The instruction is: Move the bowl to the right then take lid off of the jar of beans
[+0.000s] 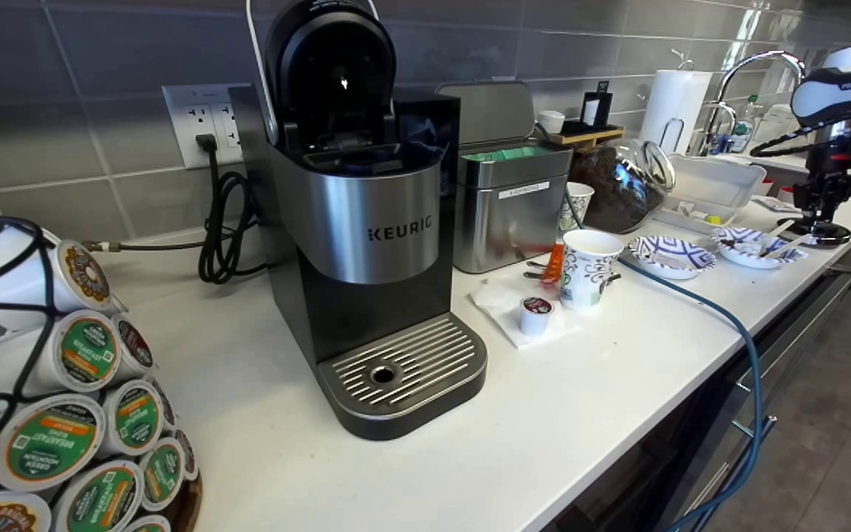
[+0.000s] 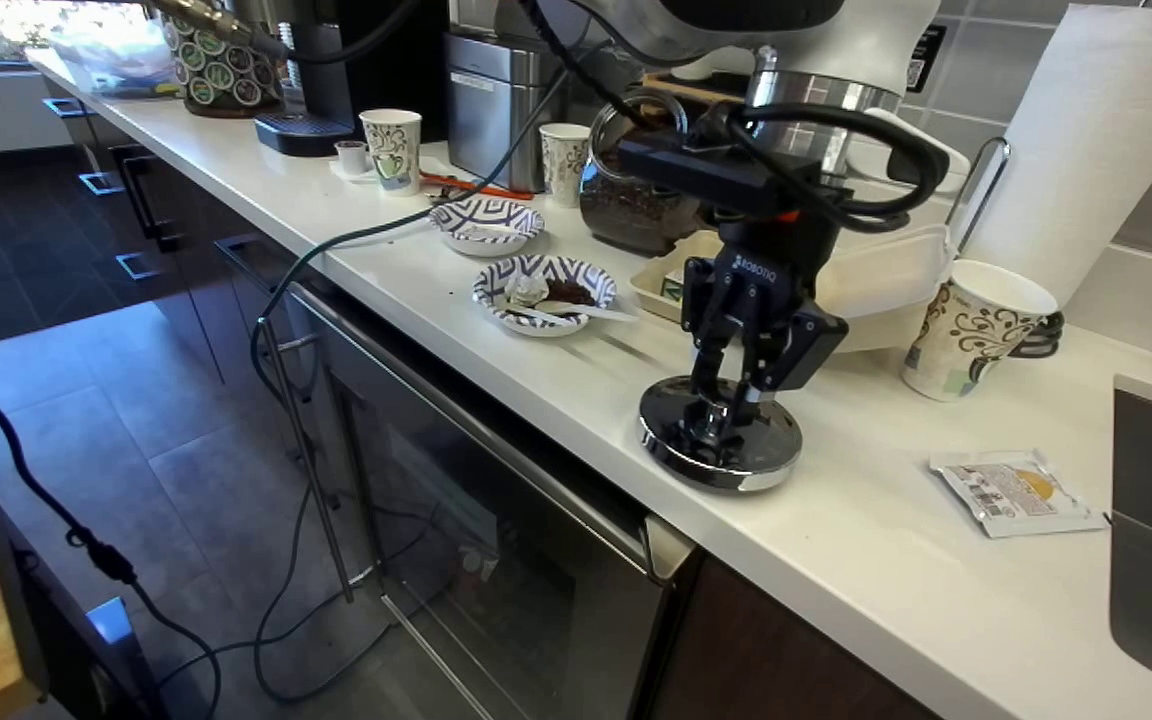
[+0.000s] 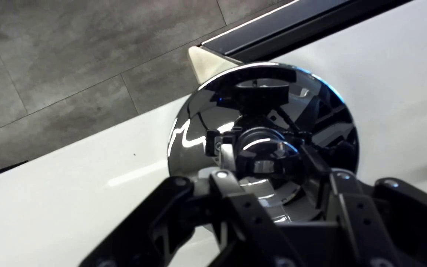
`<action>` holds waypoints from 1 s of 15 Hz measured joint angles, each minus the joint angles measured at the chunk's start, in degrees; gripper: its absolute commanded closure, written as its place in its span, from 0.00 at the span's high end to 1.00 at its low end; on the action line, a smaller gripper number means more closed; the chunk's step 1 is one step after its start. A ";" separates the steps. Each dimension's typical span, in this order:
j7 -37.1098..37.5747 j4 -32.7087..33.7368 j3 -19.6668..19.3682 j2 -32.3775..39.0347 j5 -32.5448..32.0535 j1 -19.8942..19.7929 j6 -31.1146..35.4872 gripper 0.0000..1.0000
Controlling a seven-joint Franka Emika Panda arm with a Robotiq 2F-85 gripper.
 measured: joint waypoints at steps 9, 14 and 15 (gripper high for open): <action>-4.72 2.09 2.48 1.76 2.04 -1.93 0.78 0.71; -5.79 2.77 2.62 1.92 1.94 -1.89 0.84 0.99; -5.93 3.19 2.62 1.90 1.93 -1.89 0.84 1.00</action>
